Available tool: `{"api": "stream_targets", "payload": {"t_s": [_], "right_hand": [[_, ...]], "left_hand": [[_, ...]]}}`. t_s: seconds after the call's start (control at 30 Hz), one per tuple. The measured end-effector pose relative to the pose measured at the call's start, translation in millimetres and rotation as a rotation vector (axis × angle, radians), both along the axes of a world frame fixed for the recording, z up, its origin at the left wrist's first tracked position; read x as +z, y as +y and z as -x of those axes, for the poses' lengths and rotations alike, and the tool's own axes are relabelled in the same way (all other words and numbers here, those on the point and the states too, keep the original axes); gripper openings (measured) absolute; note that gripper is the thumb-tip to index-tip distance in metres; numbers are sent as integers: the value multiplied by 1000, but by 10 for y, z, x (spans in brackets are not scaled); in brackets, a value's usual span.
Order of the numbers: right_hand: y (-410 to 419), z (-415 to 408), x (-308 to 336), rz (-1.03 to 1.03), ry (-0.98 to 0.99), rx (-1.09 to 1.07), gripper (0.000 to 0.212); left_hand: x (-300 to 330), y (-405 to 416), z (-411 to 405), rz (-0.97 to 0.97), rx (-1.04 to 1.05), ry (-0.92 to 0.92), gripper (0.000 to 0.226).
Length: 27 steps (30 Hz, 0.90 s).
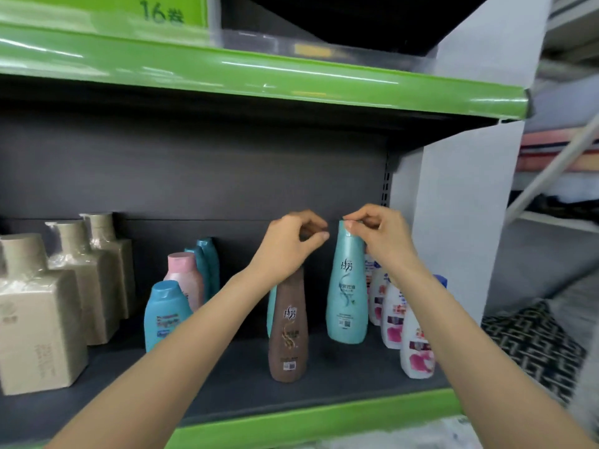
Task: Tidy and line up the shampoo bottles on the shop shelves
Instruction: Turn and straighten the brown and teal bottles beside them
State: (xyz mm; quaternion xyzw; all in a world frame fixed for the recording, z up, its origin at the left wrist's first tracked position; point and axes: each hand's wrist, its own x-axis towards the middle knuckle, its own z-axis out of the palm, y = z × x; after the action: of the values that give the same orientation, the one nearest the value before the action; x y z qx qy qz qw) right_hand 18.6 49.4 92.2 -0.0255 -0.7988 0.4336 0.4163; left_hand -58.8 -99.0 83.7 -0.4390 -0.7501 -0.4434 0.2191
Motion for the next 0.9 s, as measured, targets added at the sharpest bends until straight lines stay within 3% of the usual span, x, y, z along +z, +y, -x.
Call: {"api": "stream_targets", "payload": {"t_s": [0.13, 0.33, 0.57, 0.7, 0.9], "right_hand": [[-173, -388, -2, -8, 3, -51, 13], [-347, -693, -104, 91, -25, -56, 9], [-447, -920, -231, 430, 110, -1, 11], [-453, -1002, -319, 594, 127, 65, 10], [-466, -1011, -507, 674, 69, 167, 13]], "left_hand": [[-69, -25, -328, 129, -60, 43, 25], [-237, -155, -612, 144, -232, -129, 27], [-547, -424, -711, 292, -312, -264, 36], [-751, -627, -678, 351, -389, -345, 53], [-875, -803, -723, 288, -248, -195, 56]]}}
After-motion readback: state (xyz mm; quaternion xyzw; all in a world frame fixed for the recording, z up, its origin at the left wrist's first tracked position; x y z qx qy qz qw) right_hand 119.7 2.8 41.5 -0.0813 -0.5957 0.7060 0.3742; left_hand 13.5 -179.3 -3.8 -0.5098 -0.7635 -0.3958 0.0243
